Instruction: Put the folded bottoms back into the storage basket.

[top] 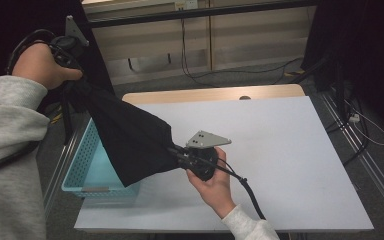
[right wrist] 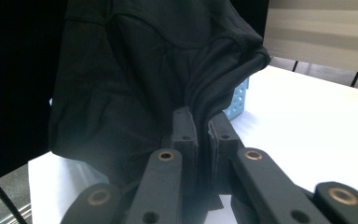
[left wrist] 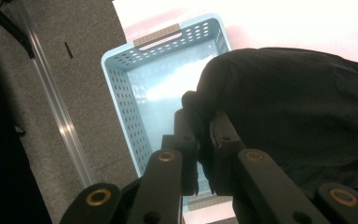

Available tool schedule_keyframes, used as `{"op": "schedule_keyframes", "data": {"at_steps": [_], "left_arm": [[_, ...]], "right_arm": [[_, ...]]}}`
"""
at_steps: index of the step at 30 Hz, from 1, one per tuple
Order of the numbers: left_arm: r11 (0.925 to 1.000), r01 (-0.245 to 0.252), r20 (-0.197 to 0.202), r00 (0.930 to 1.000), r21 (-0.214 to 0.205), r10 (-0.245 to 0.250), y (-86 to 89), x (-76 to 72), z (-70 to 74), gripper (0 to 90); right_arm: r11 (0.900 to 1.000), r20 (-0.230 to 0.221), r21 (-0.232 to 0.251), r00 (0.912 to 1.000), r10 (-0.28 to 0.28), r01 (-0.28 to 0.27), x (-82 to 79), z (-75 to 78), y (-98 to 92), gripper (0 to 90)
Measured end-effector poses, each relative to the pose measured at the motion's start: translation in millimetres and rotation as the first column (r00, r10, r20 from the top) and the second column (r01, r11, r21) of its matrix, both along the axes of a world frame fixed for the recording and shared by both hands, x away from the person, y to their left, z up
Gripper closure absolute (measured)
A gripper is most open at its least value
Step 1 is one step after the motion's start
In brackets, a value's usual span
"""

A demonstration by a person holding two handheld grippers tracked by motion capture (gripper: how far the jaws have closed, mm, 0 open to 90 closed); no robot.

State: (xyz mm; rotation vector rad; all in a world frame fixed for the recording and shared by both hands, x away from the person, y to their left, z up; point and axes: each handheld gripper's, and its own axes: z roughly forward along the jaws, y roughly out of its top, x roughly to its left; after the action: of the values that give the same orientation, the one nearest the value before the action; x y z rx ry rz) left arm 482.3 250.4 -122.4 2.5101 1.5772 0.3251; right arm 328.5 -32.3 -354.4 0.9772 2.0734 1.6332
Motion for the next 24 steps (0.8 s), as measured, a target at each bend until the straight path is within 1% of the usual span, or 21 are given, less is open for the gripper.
{"op": "schedule_keyframes", "data": {"at_steps": [2, 4, 6, 7, 8, 9, 10, 15, 18, 24], "left_arm": [[1.0000, -0.007, 0.005, 1.0000, -0.007, 0.007, 2.2, -1.6, 4.1, 84.2], [1.0000, -0.010, 0.007, 0.9999, 0.000, 0.010, 5.2, -1.5, 5.8, 84.2], [0.9997, -0.025, 0.001, 0.9997, 0.003, 0.025, 10.4, 0.1, 4.5, 84.2], [0.9994, -0.033, 0.005, 0.9994, -0.002, 0.033, 13.1, 1.0, 2.9, 84.2], [0.9994, -0.035, -0.003, 0.9994, 0.001, 0.035, 15.2, 1.8, 2.3, 84.2], [0.9987, -0.050, 0.004, 0.9988, -0.007, 0.050, 17.9, 2.8, 0.0, 84.2], [0.9986, -0.053, -0.003, 0.9986, -0.002, 0.053, 20.2, 3.7, -0.9, 84.2], [0.9979, -0.065, 0.007, 0.9979, -0.001, 0.065, 28.4, 4.5, -2.0, 84.2], [0.9972, -0.075, 0.005, 0.9972, 0.002, 0.075, 34.2, 5.3, -3.4, 84.2], [0.9950, -0.100, 0.014, 0.9949, 0.007, 0.100, 42.6, 11.6, -12.7, 84.2]], "right_arm": [[1.0000, 0.003, 0.007, 1.0000, 0.004, -0.004, 0.5, 2.9, 1.8, 83.8], [0.9999, 0.006, 0.013, 1.0000, 0.008, -0.008, 1.0, 5.5, 3.8, 83.8], [0.9998, 0.004, 0.018, 0.9999, 0.011, -0.011, 2.0, 7.2, 6.8, 83.8], [0.9997, 0.003, 0.019, 0.9999, 0.014, -0.014, 2.1, 7.6, 8.8, 83.8], [0.9997, 0.003, 0.016, 0.9999, 0.016, -0.016, 2.1, 8.0, 11.0, 83.8], [0.9997, 0.003, 0.017, 0.9998, 0.018, -0.018, 2.0, 8.1, 12.8, 83.8], [0.9997, 0.000, 0.016, 0.9998, 0.020, -0.020, 2.1, 8.2, 16.0, 83.8], [0.9992, -0.009, 0.008, 0.9992, 0.039, -0.039, 3.7, 5.7, 29.5, 83.8], [0.9986, -0.013, -0.002, 0.9985, 0.053, -0.053, 4.6, 2.6, 37.9, 83.8], [0.9980, -0.028, 0.008, 0.9977, 0.062, -0.062, 6.9, -3.1, 50.5, 83.8]]}}
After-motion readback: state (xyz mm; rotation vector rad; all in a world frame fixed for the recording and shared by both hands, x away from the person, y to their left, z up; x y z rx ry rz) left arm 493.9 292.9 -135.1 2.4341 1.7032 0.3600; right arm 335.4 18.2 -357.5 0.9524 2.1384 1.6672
